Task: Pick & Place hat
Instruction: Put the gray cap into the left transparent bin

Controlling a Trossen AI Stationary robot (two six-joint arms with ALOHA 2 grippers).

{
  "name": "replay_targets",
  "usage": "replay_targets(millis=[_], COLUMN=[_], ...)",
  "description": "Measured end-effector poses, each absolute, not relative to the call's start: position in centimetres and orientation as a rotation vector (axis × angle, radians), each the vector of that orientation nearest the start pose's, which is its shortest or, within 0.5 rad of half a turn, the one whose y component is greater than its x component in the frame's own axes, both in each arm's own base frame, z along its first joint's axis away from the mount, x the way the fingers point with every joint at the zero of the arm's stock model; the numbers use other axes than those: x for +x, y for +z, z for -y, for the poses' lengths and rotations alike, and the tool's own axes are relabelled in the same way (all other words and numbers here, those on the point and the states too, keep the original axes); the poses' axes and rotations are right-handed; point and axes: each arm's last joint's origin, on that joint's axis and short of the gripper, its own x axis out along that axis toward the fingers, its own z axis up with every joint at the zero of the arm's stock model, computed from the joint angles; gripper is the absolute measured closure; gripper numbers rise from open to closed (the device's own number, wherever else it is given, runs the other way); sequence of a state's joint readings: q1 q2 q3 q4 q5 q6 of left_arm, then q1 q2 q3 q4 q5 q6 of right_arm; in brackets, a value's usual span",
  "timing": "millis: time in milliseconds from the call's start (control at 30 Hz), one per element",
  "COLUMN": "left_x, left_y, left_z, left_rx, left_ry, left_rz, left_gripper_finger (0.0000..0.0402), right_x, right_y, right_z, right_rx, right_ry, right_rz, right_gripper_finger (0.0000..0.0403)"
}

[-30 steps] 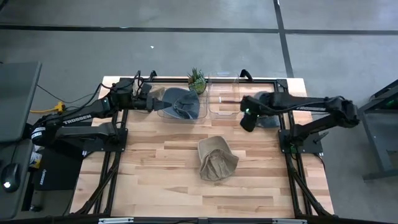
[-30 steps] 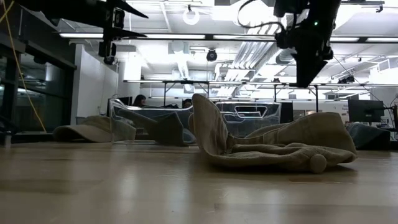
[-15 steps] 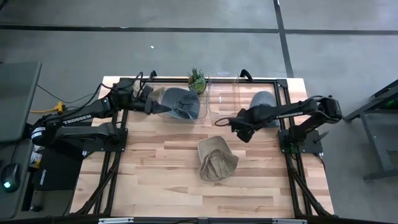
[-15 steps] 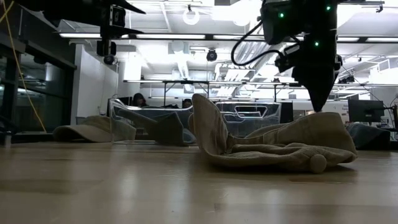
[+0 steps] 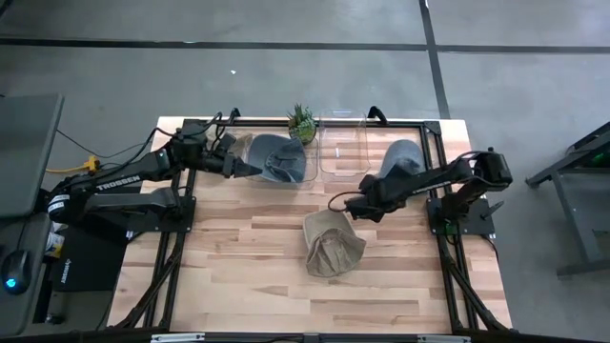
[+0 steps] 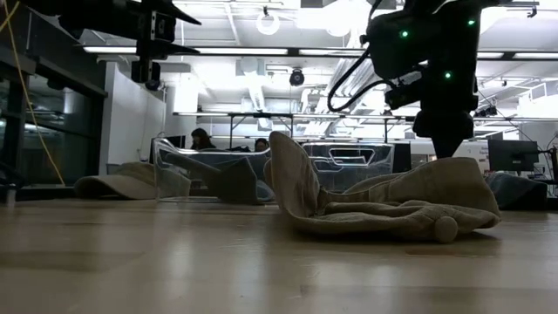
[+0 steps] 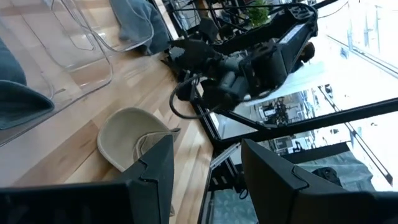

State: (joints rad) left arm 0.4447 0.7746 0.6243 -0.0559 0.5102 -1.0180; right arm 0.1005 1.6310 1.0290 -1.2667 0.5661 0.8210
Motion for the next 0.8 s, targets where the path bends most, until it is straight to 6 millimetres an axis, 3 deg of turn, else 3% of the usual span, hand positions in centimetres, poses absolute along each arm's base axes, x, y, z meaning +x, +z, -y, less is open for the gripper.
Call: replay_targets(millis=[600,800], left_x=[16.3,16.3], left_y=[29.2,29.2], left_z=[-6.3,-6.3], left_rx=[-1.087,-1.059], left_ry=[0.059,0.058], left_rz=[-0.189,-0.188], left_gripper_finger=[0.0252,0.0252], right_x=[24.5,23.3], right_y=[18.9,17.6], right_z=[-5.5,-5.9], right_rx=[-0.089,-0.034], right_ry=[-0.934,-1.014], right_rz=[-1.262,-1.226], right_gripper_finger=[0.0191,0.0191])
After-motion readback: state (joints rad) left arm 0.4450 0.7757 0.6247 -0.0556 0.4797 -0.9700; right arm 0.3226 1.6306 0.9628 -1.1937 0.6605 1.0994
